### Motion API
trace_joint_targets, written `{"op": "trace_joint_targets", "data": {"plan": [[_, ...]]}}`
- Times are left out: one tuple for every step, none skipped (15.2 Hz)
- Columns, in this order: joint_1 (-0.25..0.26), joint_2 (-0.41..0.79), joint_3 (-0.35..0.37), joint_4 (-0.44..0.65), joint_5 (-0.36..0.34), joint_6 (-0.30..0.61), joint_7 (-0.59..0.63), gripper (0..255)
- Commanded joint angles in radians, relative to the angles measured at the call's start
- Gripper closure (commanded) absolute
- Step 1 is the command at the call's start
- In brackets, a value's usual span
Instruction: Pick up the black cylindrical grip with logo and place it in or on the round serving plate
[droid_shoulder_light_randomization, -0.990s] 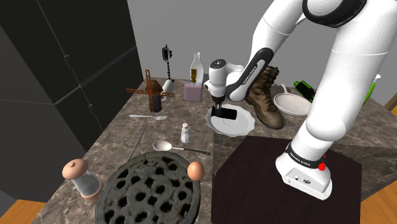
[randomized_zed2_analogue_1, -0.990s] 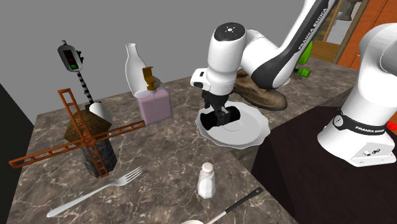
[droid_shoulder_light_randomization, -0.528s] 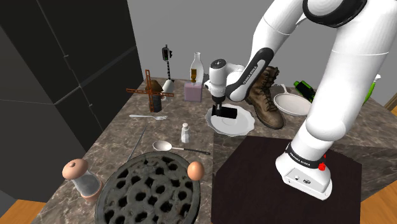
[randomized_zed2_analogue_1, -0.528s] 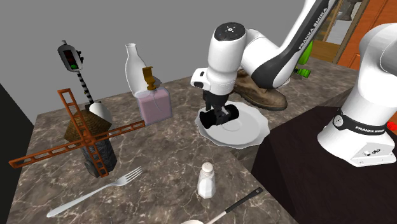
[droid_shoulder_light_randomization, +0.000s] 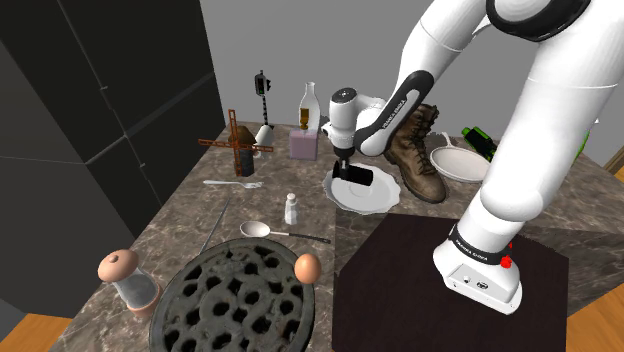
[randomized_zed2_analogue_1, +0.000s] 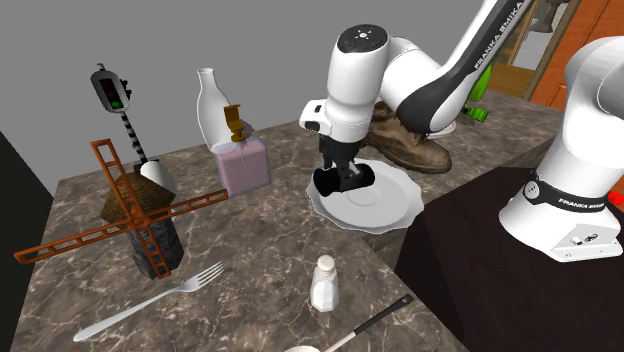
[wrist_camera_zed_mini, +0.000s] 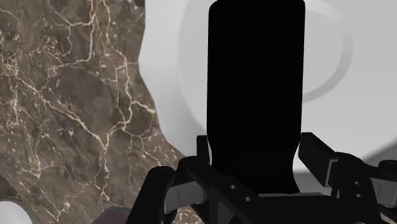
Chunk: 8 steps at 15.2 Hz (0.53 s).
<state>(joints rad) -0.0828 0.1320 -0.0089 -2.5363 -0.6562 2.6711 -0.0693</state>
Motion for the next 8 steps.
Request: {"op": "trace_joint_targets", "data": {"plan": [[-0.002, -0.029, 0.008, -0.001, 0.032, -0.025, -0.030, 255], [-0.002, -0.043, 0.011, -0.002, 0.045, -0.036, -0.043, 255], [-0.003, -0.058, 0.014, -0.003, 0.059, -0.048, -0.056, 255], [-0.003, -0.072, 0.016, -0.004, 0.072, -0.059, -0.069, 255], [-0.002, -0.085, 0.018, -0.005, 0.084, -0.071, -0.081, 255], [-0.002, -0.099, 0.020, -0.005, 0.096, -0.083, -0.093, 255], [-0.001, -0.113, 0.022, -0.005, 0.108, -0.095, -0.104, 255], [0.000, -0.126, 0.023, -0.004, 0.120, -0.108, -0.116, 255]]}}
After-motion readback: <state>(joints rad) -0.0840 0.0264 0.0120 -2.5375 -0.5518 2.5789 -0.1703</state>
